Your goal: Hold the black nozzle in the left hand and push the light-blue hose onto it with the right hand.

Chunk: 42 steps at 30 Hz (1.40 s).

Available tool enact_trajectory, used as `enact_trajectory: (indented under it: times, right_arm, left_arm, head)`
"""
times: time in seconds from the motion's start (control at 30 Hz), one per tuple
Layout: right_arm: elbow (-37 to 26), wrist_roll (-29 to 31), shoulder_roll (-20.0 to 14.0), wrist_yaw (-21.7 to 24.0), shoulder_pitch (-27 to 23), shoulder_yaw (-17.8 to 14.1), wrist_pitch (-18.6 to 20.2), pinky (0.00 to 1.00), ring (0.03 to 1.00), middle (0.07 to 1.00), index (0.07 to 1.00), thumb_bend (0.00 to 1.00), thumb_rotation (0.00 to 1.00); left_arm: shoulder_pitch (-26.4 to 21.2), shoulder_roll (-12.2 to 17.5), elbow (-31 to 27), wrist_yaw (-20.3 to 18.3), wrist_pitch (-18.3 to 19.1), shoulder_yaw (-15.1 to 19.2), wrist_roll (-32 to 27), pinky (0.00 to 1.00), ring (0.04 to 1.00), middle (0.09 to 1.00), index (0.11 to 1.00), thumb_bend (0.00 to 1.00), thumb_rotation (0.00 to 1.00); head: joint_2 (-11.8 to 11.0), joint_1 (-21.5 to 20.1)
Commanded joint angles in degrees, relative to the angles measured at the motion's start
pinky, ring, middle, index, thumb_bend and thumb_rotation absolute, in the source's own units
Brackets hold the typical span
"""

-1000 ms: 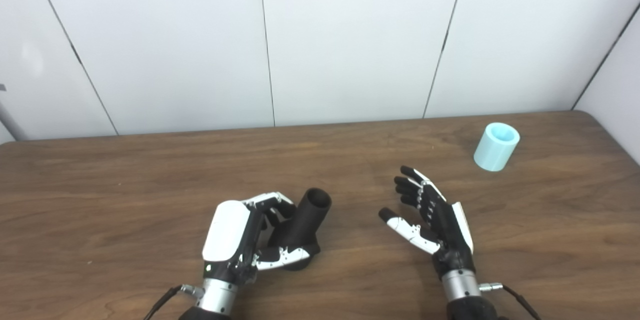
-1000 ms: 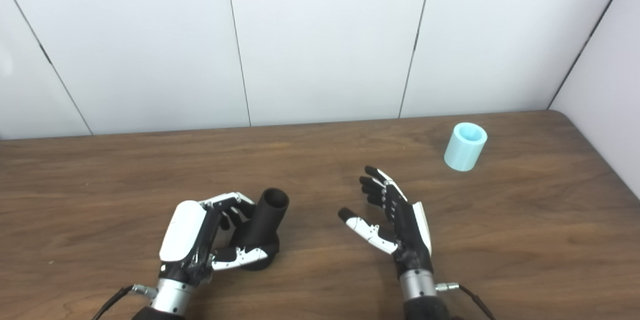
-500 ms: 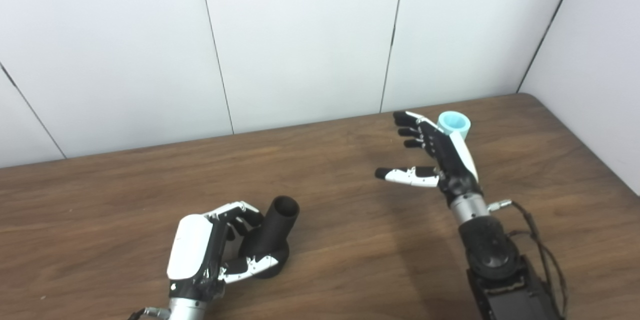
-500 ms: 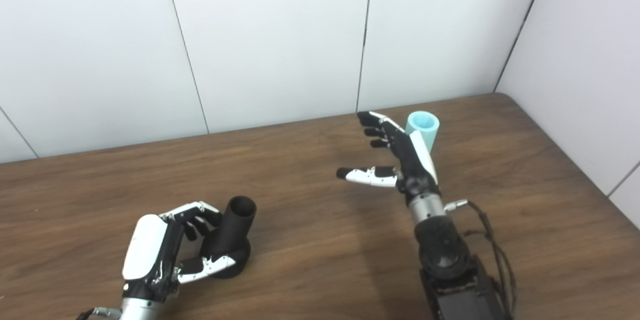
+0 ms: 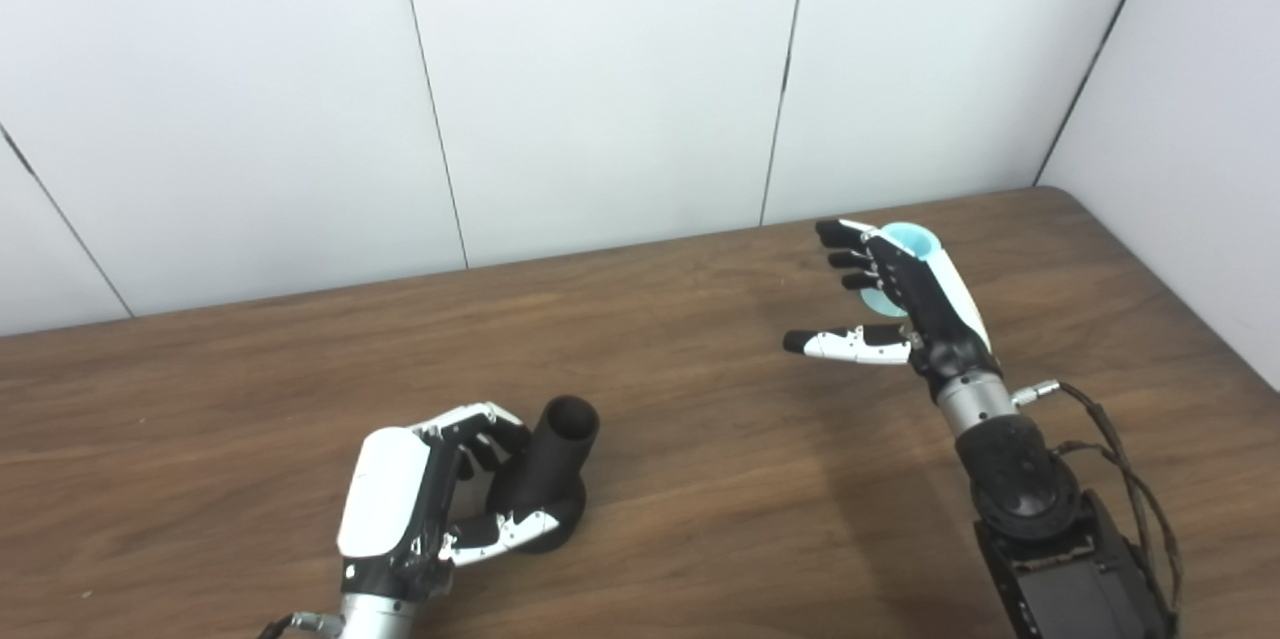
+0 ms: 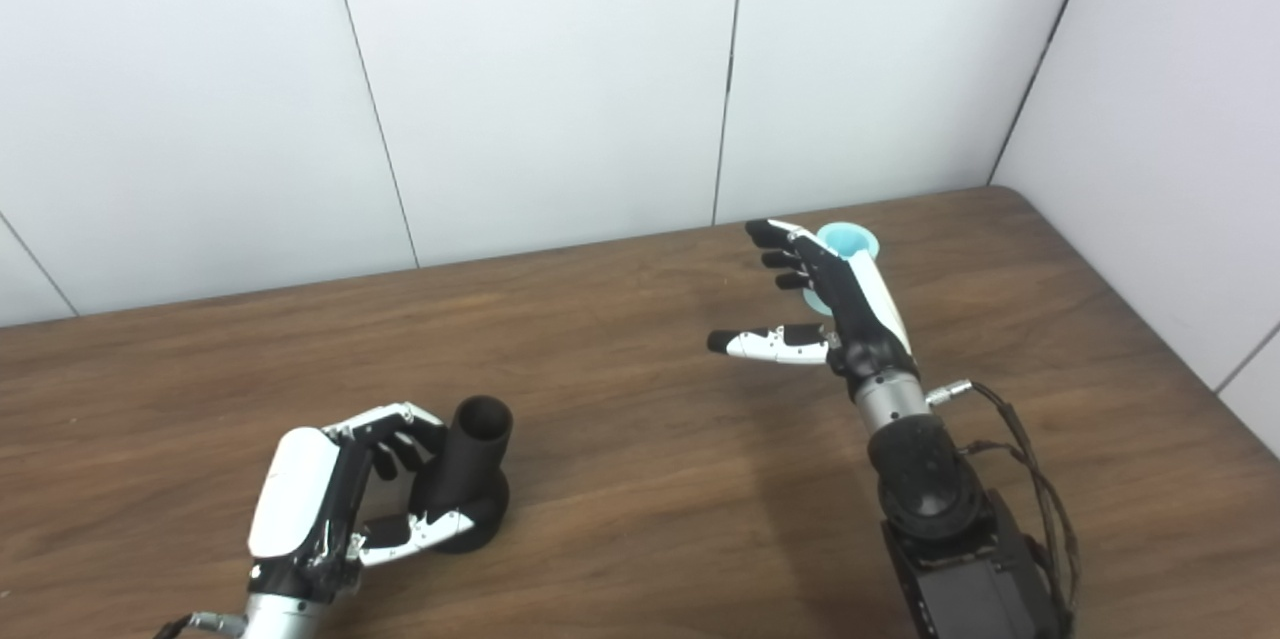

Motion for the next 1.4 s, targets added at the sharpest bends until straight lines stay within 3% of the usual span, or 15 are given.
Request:
enact_trajectory:
  times: [0.0, 0.43, 0.97, 1.13, 1.37]
  right_arm:
    - [-3.02, -1.04, -2.15, 0.01, -2.33, -0.38, -1.26, 0.74, 0.79, 0.81, 0.803, 0.75, 0.18]
    - [-5.99, -1.95, -3.67, 2.23, -5.2, -0.14, -0.05, 0.71, 0.785, 0.814, 0.82, 0.74, 0.2]
    - [-5.95, -1.72, -3.87, 2.78, -5.06, -0.78, 0.34, 0.74, 0.79, 0.808, 0.823, 0.75, 0.19]
    - [-6.79, -1.78, -5.31, 3.8, -6.18, -1.09, 1.16, 0.75, 0.799, 0.812, 0.83, 0.74, 0.2]
    - [-4.87, -9.3, -10.17, 4.95, -10.65, 1.58, 0.9, 0.74, 0.825, 0.851, 0.846, 0.74, 0.13]
  left_arm:
    - [4.03, -1.25, 6.42, 1.22, -0.84, -1.47, 0.46, 0.33, 0.421, 0.515, 0.496, 0.47, 0.0]
    - [5.76, -1.18, 8.8, 3.01, -2.19, -1.32, 0.41, 0.34, 0.416, 0.504, 0.5, 0.47, 0.0]
    - [6.18, -1.09, 8.53, 2.64, -0.94, -1.32, 1.19, 0.34, 0.412, 0.513, 0.494, 0.47, 0.0]
    - [5.97, -1.1, 8.74, 2.39, -0.7, -1.28, 1.13, 0.34, 0.412, 0.51, 0.497, 0.47, 0.0]
    - [5.64, -0.67, 9.28, 2.39, -1.25, -1.11, 0.89, 0.34, 0.419, 0.511, 0.486, 0.47, 0.0]
  head:
    - [0.06, 0.21]
    - [0.22, 3.92]
    - [0.54, 4.83]
    - [0.3, 3.22]
    - [-0.23, 0.87]
